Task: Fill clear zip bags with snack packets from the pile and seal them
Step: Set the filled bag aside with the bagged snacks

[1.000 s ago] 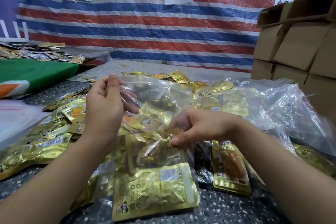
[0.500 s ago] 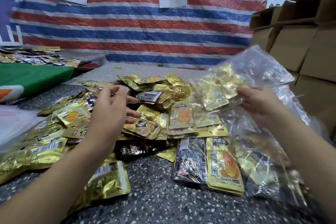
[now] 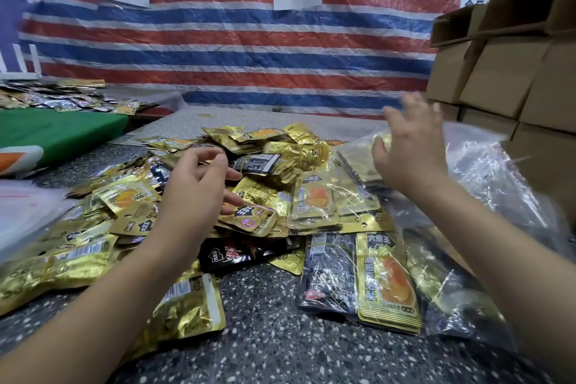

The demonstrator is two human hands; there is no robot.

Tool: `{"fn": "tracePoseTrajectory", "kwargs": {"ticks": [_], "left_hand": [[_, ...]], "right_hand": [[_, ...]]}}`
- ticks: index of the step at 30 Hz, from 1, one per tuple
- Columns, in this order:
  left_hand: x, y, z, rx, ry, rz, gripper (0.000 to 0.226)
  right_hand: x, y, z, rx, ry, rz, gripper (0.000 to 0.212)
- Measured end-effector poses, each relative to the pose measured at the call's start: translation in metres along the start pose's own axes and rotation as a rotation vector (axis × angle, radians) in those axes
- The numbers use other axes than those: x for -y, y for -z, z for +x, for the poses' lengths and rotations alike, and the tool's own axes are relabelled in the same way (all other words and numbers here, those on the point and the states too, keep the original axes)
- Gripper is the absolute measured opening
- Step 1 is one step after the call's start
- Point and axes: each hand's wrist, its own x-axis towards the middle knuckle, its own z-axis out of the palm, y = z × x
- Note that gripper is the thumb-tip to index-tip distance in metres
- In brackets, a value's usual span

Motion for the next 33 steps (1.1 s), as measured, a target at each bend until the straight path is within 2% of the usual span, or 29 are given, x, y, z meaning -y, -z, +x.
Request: {"fn": "tracePoseTrajectory", "kwargs": {"ticks": [3,5,12,17,19,23,28,31,33], "left_hand": [[0.001,-0.001,-0.001,0.013,0.02,0.006,0.011],[0.002,-0.004,-0.002,0.032,0.038,0.007,0.012],[0.001,-0.009,-0.009,0.082,0.076,0.056,0.014],[0.001,-0.01,-0.01,0.101,0.081,0.074,0.014],[0.002,-0.01,-0.01,0.099,0.086,0.08,0.014],[0.003,-0.008,-0.008,0.096,0.06,0.123,0.017],[-0.005,-0.002,-0.013,0.066,-0.25,0.474,0.046],[-0.025,0.007,-0.002,0.039,-0.291,0.523,0.073],[-0.037,0.021,0.016,-0.027,-0.318,0.622,0.071]], "right_hand": [[0.0,-0.02,0.003,0.433,-0.096,-0.079,0.06],[-0.005,-0.032,-0.001,0.567,-0.158,-0.115,0.064],[-0.003,-0.036,-0.002,0.571,-0.188,-0.158,0.068],[0.019,-0.021,-0.016,0.383,-0.135,-0.171,0.071],[0.034,-0.017,-0.023,0.324,-0.097,-0.121,0.064],[0.057,-0.017,-0.031,0.309,-0.044,-0.045,0.057],[0.061,-0.025,-0.043,0.365,-0.018,-0.094,0.056],[0.059,-0.028,-0.049,0.357,0.006,-0.105,0.054],[0.058,-0.029,-0.05,0.343,0.016,-0.1,0.054]]}}
